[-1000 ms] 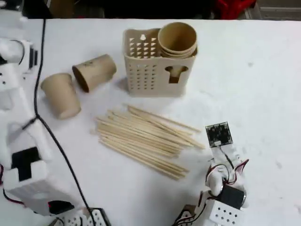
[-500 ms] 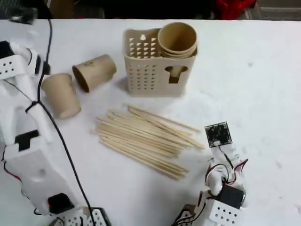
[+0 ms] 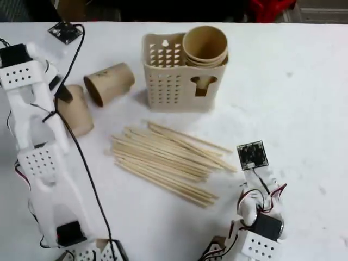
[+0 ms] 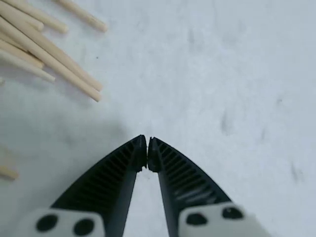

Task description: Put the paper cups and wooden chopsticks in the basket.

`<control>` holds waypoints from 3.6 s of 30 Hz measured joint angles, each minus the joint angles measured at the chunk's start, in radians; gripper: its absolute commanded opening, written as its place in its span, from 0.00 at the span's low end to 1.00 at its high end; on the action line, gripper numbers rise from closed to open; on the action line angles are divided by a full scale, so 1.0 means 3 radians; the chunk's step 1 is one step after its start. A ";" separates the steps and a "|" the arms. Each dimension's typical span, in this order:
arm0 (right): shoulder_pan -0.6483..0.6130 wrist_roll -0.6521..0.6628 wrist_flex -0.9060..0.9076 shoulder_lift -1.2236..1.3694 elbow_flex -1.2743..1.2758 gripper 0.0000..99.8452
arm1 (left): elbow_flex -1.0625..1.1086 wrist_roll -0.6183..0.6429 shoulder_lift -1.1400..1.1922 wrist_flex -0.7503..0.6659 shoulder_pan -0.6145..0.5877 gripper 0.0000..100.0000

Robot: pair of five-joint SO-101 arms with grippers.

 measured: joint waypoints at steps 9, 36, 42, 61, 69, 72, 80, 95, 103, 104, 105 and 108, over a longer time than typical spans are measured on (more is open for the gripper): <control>0.0000 0.0000 0.0000 0.0000 0.0000 0.02 | -0.0297 0.0506 0.0332 -0.0363 0.0020 0.29; 0.0000 0.0000 0.0000 0.0000 0.0000 0.02 | -0.0972 0.1156 0.0522 0.0066 -0.0690 0.29; 0.0000 0.0000 0.0000 0.0000 0.0000 0.02 | -0.0997 0.1171 0.0583 0.0066 -0.1284 0.29; 0.0000 0.0000 0.0000 0.0000 0.0000 0.02 | 0.0573 0.1197 0.0716 0.0041 -0.1432 0.29; 0.0000 0.0000 0.0000 0.0000 0.0000 0.02 | 0.1759 0.1202 0.0113 0.0041 -0.1279 0.17; 0.0000 0.0000 0.0000 0.0000 0.0000 0.02 | 0.2030 0.1207 -0.0061 0.0041 -0.1197 0.13; 0.0000 0.0000 0.0000 0.0000 0.0000 0.02 | 0.2163 0.1207 -0.0240 0.0041 -0.1135 0.02; 0.0000 0.0000 0.0000 0.0000 0.0000 0.02 | 0.1708 0.1688 -0.1141 0.0061 -0.1320 0.27; 0.0000 0.0000 0.0000 0.0000 0.0000 0.02 | 0.2189 0.1688 -0.1381 0.0061 -0.1642 0.27; 0.0000 0.0000 0.0000 0.0000 0.0000 0.02 | 0.2245 0.1678 -0.1381 0.0061 -0.1652 0.27; 0.0000 0.0000 0.0000 0.0000 0.0000 0.02 | 0.2296 0.1657 -0.1381 0.0061 -0.1662 0.26; 0.0000 0.0000 0.0000 0.0000 0.0000 0.02 | 0.2388 0.1632 -0.1381 0.0061 -0.1667 0.26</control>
